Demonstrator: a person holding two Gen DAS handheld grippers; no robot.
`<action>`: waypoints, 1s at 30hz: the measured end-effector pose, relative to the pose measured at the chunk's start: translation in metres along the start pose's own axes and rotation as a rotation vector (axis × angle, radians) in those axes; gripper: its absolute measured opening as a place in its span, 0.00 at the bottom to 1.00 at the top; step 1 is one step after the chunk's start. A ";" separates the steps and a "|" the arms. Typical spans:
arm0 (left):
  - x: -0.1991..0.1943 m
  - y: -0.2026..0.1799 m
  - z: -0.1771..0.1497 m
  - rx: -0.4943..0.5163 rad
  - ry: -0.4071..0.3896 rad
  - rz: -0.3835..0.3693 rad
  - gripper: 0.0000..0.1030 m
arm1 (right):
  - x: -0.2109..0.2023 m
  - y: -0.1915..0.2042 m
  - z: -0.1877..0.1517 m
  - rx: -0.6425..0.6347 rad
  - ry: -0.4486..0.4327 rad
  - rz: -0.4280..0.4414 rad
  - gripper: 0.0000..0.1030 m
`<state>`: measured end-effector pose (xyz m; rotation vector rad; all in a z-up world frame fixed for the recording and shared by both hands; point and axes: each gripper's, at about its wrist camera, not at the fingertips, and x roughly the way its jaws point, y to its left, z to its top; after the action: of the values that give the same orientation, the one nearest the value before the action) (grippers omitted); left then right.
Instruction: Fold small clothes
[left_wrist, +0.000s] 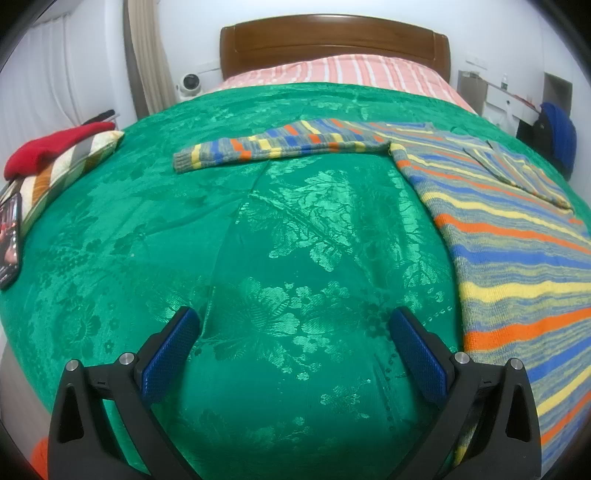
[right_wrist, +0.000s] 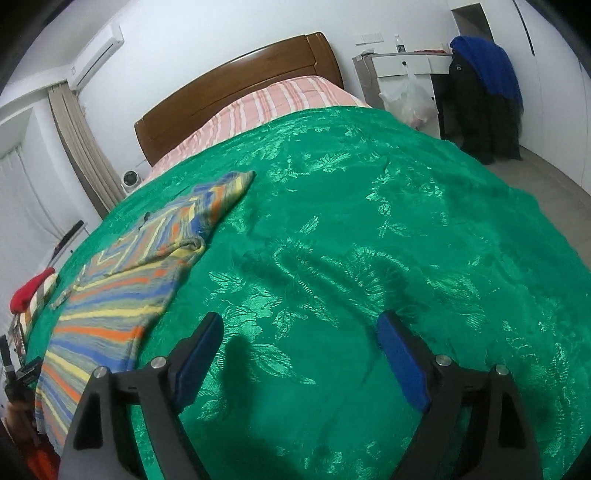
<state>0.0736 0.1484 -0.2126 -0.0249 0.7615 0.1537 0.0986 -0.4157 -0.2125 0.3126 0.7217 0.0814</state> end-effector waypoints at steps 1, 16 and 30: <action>0.000 0.000 0.000 0.000 0.000 0.000 1.00 | -0.001 -0.002 -0.001 0.004 -0.003 0.006 0.82; 0.000 0.000 0.000 0.000 0.000 -0.001 1.00 | 0.001 0.000 -0.002 -0.014 0.005 -0.017 0.83; 0.000 0.000 0.000 0.000 -0.001 -0.001 1.00 | 0.001 0.000 -0.002 -0.014 0.004 -0.017 0.83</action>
<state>0.0737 0.1487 -0.2126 -0.0253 0.7605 0.1530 0.0979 -0.4146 -0.2143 0.2928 0.7275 0.0711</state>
